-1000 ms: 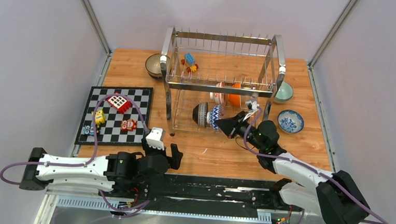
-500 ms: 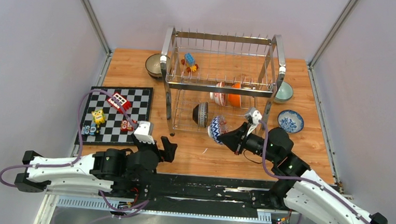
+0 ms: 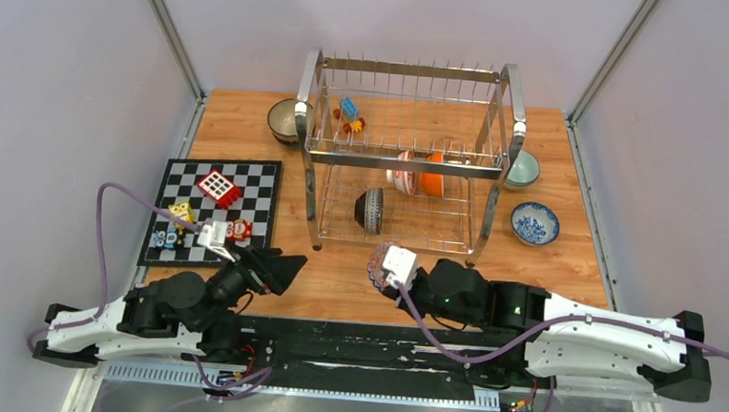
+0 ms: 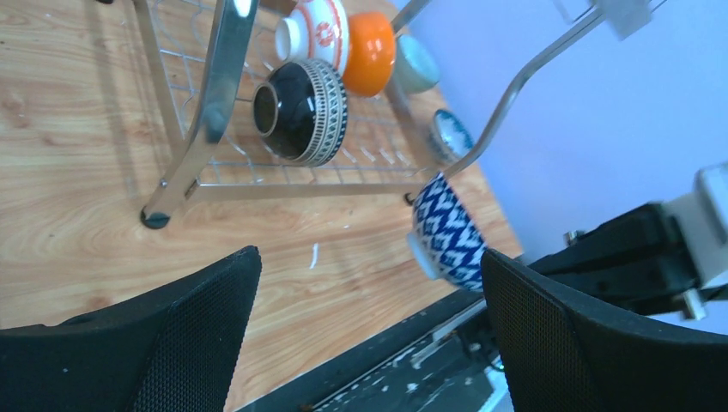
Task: Unload the bowls from the dish rack
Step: Pick up the bowl from the dish rack.
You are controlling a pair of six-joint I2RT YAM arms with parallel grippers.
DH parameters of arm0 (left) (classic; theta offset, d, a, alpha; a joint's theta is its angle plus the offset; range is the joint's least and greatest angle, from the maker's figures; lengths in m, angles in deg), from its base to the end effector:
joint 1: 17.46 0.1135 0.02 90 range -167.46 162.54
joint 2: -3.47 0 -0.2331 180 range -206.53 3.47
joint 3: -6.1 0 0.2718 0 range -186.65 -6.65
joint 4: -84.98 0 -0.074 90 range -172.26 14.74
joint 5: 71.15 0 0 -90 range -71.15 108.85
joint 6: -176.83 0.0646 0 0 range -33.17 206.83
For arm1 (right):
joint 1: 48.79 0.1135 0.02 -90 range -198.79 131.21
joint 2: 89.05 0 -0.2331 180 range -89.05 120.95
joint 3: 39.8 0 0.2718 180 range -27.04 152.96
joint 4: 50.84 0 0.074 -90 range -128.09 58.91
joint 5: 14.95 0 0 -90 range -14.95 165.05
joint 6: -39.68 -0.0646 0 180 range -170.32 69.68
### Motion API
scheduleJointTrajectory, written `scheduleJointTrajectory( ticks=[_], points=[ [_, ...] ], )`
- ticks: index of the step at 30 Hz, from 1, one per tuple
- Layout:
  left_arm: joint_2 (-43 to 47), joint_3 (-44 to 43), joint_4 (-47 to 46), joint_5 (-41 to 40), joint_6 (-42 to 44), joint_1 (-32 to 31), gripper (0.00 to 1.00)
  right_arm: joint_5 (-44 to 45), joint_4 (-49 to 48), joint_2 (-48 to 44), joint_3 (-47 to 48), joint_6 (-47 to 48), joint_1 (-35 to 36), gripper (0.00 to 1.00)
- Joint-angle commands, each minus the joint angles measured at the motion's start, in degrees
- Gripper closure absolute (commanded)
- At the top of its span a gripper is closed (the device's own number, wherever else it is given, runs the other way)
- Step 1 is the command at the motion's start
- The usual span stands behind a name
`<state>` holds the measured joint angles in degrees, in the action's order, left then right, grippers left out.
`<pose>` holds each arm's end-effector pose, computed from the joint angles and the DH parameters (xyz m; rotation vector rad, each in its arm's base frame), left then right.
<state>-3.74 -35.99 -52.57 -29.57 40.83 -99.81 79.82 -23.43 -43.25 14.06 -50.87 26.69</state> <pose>0.0649 -0.1200 0.2828 -0.1016 1.7503 -0.9666 0.0697 0.2476 0.2729 -1.1652 1.6171 0.8042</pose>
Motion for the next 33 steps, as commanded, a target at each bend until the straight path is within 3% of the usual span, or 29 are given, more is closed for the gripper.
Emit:
scheduleJointTrajectory(
  ticks=[1, 15, 24, 33],
  points=[
    [10.6, 2.7, -3.2, -0.1, 1.3, 0.0, 0.00, 12.8, 5.7, 4.0, 5.4, 8.9, 6.9, 0.98],
    [-27.9, -13.8, 4.7, 18.5, 7.9, 0.0, 0.00, 19.8, 17.7, 10.8, 10.2, 17.0, 19.8, 0.98],
    [-41.0, -22.8, 10.3, 20.2, 12.3, 0.0, 0.00, 22.9, 23.0, 14.4, 11.9, 18.2, 29.0, 0.98],
    [-47.4, -27.6, 14.4, 25.7, 18.9, 0.0, 0.02, 24.1, 26.8, 16.2, 14.6, 19.9, 36.0, 0.98]
  ],
)
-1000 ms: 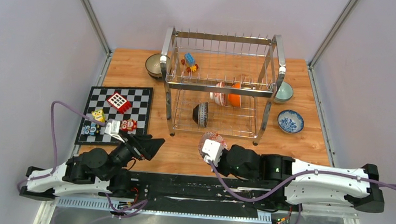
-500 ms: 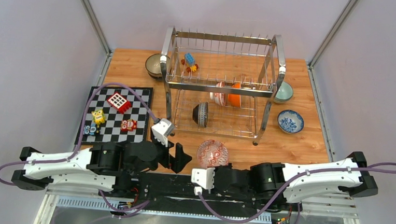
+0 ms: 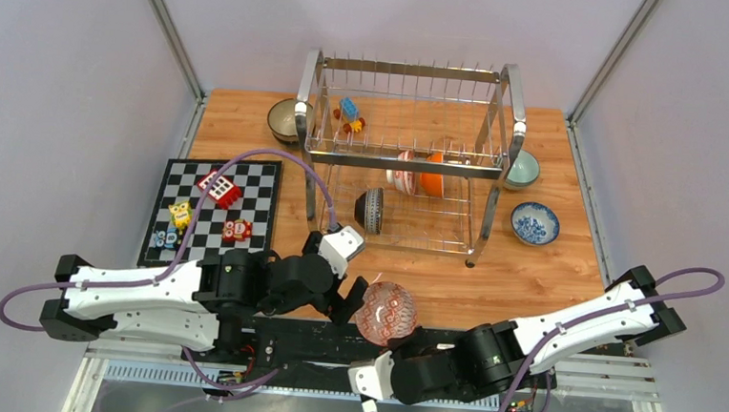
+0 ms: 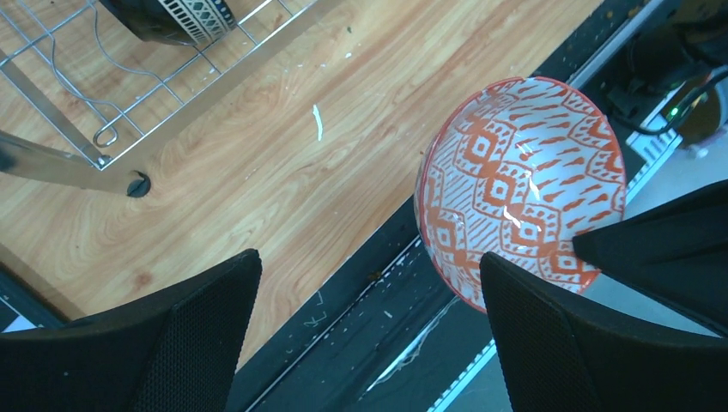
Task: Unload the bowls from the dish rack
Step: Pick up the bowl from the dish rack.
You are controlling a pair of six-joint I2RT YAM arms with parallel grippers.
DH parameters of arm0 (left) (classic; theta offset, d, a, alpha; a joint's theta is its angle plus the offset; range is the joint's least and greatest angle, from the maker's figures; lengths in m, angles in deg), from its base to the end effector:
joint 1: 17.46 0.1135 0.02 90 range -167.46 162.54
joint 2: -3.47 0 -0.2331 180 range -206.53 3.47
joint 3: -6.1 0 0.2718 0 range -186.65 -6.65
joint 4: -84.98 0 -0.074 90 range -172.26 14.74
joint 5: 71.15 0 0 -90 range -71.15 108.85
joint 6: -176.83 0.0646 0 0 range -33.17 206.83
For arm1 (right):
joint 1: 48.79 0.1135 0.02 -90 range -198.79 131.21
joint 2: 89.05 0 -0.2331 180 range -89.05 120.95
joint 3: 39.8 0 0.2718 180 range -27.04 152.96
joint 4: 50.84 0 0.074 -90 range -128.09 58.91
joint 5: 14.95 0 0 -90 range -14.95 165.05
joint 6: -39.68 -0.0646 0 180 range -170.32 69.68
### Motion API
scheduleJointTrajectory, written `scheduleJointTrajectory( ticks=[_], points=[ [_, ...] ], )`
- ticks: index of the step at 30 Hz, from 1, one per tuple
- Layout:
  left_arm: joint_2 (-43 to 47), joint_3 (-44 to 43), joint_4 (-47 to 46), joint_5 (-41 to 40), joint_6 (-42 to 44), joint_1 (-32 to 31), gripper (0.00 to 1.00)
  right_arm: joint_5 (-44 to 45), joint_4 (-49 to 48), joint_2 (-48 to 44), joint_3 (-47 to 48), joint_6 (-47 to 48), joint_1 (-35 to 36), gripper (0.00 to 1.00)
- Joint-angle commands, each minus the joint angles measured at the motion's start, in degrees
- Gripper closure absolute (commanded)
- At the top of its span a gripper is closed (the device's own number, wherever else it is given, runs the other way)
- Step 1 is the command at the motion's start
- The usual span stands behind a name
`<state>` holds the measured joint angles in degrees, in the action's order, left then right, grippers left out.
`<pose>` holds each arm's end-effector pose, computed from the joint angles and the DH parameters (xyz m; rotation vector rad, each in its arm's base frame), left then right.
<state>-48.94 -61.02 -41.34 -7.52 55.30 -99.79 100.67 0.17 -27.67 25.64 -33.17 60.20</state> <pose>0.0609 -0.2372 0.2843 0.7285 2.1133 -0.6046 -0.0614 0.2642 0.2407 -1.9554 1.2245 0.2876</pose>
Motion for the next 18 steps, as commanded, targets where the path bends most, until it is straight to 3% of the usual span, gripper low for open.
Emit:
scheduleJointTrajectory(
  ticks=[1, 13, 18],
  points=[
    [-3.1, -3.3, 3.8, 4.5, 5.1, 0.0, 0.03, 3.0, 3.7, 1.0, 3.5, 2.3, 3.1, 0.98],
    [-12.7, -9.3, 7.4, 9.9, 11.0, 0.0, 0.21, 2.3, 5.3, 4.5, 6.8, 3.4, 5.1, 0.98],
    [-15.4, -10.5, 8.4, 10.4, 10.2, 0.0, 0.39, 2.5, 5.3, 4.9, 6.8, 3.6, 5.1, 0.98]
  ],
)
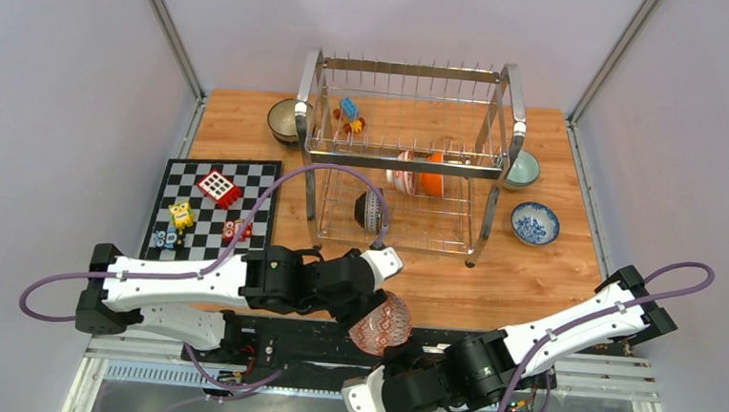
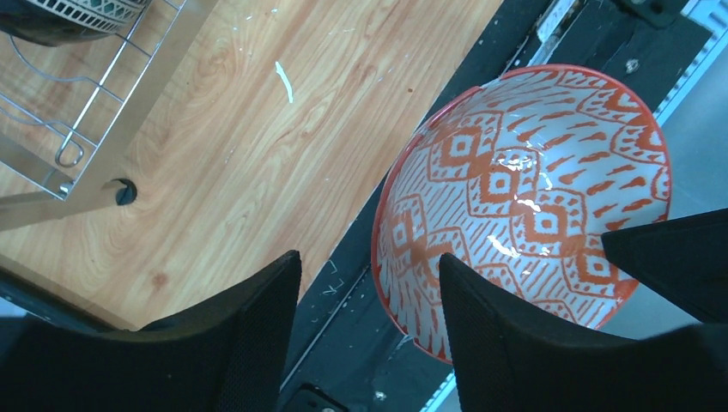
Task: Unload the bowls from the dish rack
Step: Pick up the bowl from the dish rack.
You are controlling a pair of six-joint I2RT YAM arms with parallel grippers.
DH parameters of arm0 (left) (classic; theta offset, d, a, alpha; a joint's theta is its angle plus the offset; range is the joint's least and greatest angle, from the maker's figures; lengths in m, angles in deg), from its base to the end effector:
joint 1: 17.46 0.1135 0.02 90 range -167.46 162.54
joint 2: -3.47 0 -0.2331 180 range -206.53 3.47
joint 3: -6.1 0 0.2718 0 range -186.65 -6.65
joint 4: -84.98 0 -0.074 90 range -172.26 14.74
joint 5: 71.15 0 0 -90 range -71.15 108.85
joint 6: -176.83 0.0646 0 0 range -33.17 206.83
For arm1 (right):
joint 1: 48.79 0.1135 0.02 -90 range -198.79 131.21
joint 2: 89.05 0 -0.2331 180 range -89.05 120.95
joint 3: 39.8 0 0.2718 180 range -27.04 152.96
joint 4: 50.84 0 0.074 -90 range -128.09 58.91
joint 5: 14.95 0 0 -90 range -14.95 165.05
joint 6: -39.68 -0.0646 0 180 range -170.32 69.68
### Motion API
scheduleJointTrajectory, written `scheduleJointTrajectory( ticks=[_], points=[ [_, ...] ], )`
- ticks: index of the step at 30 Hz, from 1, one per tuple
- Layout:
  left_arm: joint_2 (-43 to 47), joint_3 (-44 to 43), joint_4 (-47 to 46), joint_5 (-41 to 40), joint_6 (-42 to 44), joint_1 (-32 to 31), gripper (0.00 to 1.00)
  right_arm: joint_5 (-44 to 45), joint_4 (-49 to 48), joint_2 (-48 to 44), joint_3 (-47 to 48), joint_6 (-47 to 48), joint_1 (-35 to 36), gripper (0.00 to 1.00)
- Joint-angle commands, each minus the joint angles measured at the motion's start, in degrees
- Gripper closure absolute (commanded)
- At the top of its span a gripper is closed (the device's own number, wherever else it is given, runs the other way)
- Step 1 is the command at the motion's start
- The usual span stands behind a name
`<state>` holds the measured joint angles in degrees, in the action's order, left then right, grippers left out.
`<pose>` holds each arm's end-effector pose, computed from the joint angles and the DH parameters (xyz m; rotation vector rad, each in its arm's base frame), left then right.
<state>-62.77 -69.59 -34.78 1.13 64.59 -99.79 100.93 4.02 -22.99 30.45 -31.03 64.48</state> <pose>0.0568 -0.2747 0.2665 1.1086 2.1883 -0.4566 -0.0848 0.2686 0.2442 -2.0702 1.1200 0.2453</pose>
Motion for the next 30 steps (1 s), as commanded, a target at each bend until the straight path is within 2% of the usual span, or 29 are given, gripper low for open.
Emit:
scheduleJointTrajectory(
  ticks=[1, 8, 13, 17, 24, 25, 26, 28, 30],
  points=[
    [-1.9, -2.0, 1.7, 2.0, 0.7, 0.0, 0.43, 2.3, 1.4, 0.3, 2.1, 1.5, 0.8, 0.98],
    [-3.8, -2.2, 1.3, 2.8, 0.3, 0.0, 0.67, 2.5, 0.4, 0.9, 2.3, 1.9, 0.8, 0.98],
    [-4.6, -2.7, 1.1, 3.0, 0.2, 0.0, 0.80, 2.8, 0.2, 0.4, 2.2, 1.8, 0.8, 0.98],
    [-5.0, -2.7, 0.5, 3.0, -0.3, 0.0, 1.00, 3.1, -0.1, -0.2, 1.7, 1.3, 0.9, 0.98],
    [-3.9, -0.1, -2.2, 3.7, -2.4, 0.0, 1.00, 3.1, -0.9, -0.9, 1.4, -0.8, 1.1, 0.98],
    [-3.5, 0.4, -2.6, 3.4, -2.9, 0.0, 1.00, 3.7, -1.0, -0.9, 1.4, -1.2, 1.2, 0.94],
    [-2.9, 1.2, -3.0, 3.2, -3.6, 0.0, 1.00, 4.3, -1.1, -1.0, 1.4, -1.6, 1.1, 0.87],
    [-1.9, 2.1, -3.6, 2.2, -4.8, 0.0, 1.00, 6.1, -1.2, -1.2, 1.7, -3.1, 1.1, 0.62],
    [-0.5, 3.3, -4.1, 0.8, -6.2, 0.0, 1.00, 7.9, -1.5, -1.7, 2.6, -6.1, 1.1, 0.43]
  ],
)
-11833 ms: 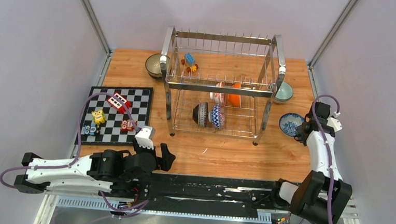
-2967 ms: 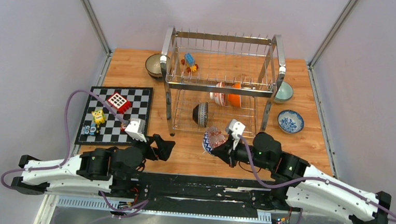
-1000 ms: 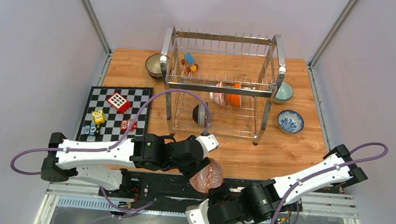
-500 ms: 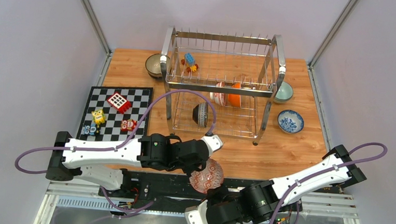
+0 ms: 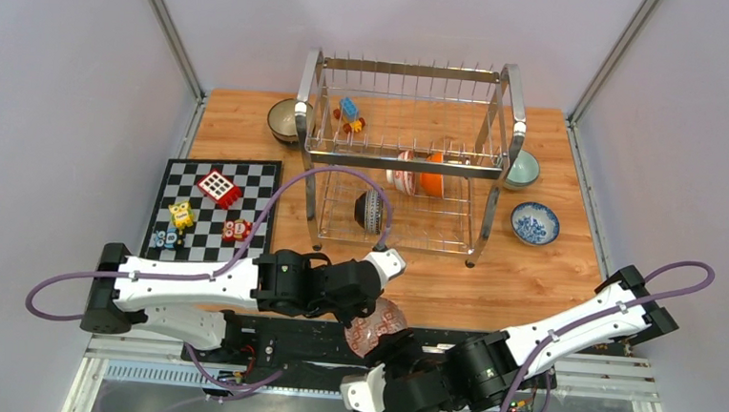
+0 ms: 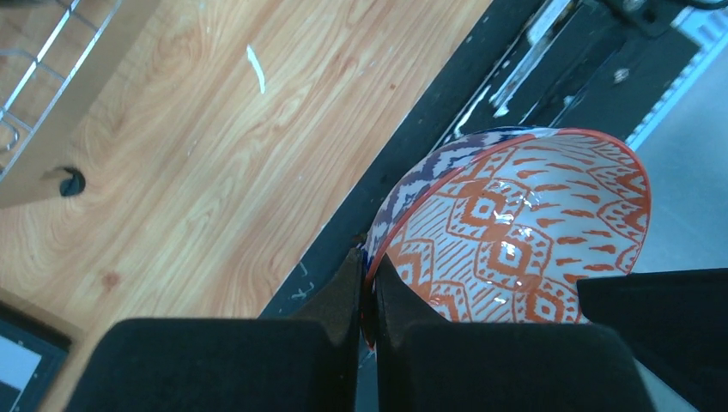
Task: Unload the bowls from the dish rack
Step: Pick up the bowl from the dish rack.
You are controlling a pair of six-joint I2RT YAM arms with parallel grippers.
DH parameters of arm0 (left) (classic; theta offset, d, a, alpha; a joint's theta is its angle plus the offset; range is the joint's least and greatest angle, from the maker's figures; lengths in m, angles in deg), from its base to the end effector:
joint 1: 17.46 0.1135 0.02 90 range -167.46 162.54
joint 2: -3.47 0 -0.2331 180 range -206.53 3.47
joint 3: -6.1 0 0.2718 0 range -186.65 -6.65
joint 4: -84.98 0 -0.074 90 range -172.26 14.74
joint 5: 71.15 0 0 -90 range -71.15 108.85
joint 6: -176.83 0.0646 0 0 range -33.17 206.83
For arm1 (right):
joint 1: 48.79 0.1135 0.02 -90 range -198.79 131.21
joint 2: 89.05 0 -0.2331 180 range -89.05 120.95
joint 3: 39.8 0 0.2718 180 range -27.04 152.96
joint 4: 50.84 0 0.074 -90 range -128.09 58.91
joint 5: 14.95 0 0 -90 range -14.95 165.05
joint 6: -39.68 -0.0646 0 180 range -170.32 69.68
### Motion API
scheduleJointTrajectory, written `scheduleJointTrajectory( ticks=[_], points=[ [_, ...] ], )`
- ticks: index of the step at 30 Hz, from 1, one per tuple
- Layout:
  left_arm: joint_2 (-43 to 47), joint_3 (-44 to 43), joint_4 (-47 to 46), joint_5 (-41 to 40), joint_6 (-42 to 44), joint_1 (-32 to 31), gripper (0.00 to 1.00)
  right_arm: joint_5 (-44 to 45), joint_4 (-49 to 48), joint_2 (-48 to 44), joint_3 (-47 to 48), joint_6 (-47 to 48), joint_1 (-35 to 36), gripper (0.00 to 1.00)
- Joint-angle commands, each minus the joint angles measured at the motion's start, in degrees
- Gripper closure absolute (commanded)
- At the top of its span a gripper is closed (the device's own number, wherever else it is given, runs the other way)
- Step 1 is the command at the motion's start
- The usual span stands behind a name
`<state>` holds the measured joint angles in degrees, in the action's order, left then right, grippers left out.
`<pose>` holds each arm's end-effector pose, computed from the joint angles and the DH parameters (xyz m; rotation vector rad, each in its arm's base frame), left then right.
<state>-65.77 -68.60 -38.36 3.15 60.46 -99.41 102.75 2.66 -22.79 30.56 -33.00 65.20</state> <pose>0.0584 -0.2879 0.2512 1.0514 2.2536 -0.5086 -0.0875 0.2704 0.2467 -2.0200 1.1455 0.2600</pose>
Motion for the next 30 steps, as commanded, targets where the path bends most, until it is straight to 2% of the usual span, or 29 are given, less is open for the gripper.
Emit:
scheduleJointTrajectory(
  ticks=[1, 3, 4, 7, 12, 16, 22, 26, 30],
  points=[
    [3.3, 3.2, -1.0, -2.2, -3.0, -0.4, 1.00, 6.6, -0.2, -2.3, 3.6, -6.7, 0.4, 0.32],
    [5.5, 5.2, -2.2, -4.0, -5.4, -0.3, 1.00, 6.6, -1.1, -3.6, 5.3, -11.8, 0.4, 0.12],
    [6.5, 6.3, -2.9, -5.0, -6.8, -0.3, 1.00, 7.7, -1.6, -4.3, 6.3, -14.8, 0.4, 0.07],
    [10.1, 9.6, -4.3, -9.5, -12.8, -0.3, 1.00, 14.4, -2.9, -6.1, 8.3, -27.5, 0.2, 0.04],
    [16.3, 15.3, -6.3, -16.4, -25.4, -0.3, 1.00, 20.2, -3.1, -9.5, 8.5, -47.3, -3.0, 0.02],
    [19.6, 18.9, -6.3, -20.5, -36.4, -0.3, 1.00, 25.1, -3.0, -13.0, 4.9, -62.7, -7.3, 0.06],
    [21.5, 19.5, 0.7, -22.6, -53.3, -0.3, 1.00, 26.2, -1.2, -16.0, -1.3, -81.7, -15.8, 0.26],
    [20.6, 17.4, 9.9, -22.2, -63.2, -0.3, 1.00, 25.6, -1.2, -13.7, -2.2, -85.3, -18.4, 0.33],
    [19.3, 16.7, 14.5, -21.3, -67.6, -0.3, 1.00, 23.0, -1.3, -9.1, -0.4, -85.6, -20.0, 0.36]
  ],
)
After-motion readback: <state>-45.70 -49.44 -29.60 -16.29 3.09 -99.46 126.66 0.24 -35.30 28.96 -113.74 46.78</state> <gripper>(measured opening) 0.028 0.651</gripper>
